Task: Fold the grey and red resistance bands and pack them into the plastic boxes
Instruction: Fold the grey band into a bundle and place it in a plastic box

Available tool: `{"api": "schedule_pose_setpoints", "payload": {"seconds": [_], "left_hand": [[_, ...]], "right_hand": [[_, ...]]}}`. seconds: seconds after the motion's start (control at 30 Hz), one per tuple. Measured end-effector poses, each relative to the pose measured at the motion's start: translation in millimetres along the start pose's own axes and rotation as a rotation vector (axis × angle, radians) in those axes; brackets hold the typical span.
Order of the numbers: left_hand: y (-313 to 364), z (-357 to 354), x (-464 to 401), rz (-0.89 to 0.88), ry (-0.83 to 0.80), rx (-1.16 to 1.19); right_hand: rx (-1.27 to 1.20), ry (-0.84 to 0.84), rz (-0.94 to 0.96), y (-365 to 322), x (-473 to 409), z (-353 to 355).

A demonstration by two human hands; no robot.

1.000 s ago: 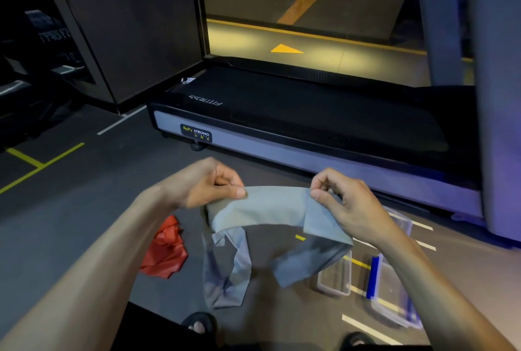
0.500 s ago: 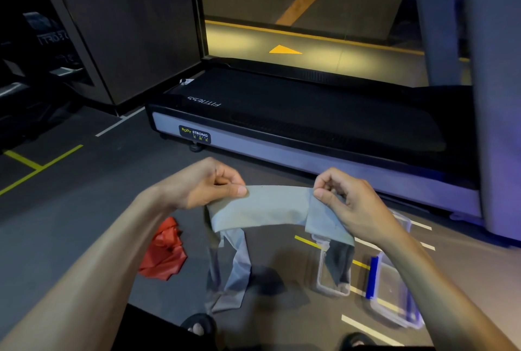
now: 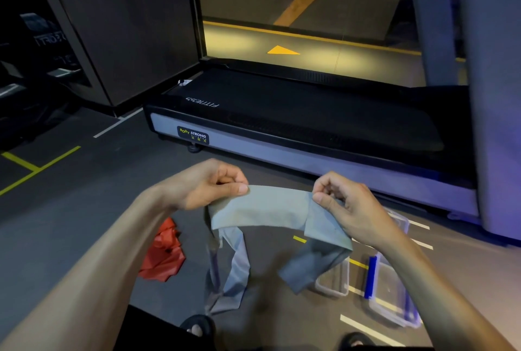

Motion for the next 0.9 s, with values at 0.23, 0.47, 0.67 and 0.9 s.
{"api": "schedule_pose_setpoints", "payload": {"seconds": [0.23,0.47,0.67,0.9], "left_hand": [[19.7,-11.0,2.4,-0.060,-0.092,0.205],[16.9,-23.1,-5.9,0.059,-0.128,0.100],[12.8,-29.7,-9.3,0.076,-0.159,0.017],[23.9,-39.8,-10.6,-0.053,-0.229,0.069]], "right_hand": [[-0.265,-0.051,-0.033,4.8,3.5,-15.1],[-0.404,-0.044,-0.007,-11.4,1.0,-13.9],[-0.523,-0.052,0.060,-39.5,-6.1,-21.4],[-0.515,-0.017,0.075,-43.1,-11.8,-58.3]]}}
Point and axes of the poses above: each hand's wrist, its own x-axis away from the middle knuckle, its own z-axis out of the back of the hand, y = z × x, the point moved 4 cm from there along -x, towards the middle knuckle, and after that the axes turned 5 degrees about z, right-handed, at the moved point
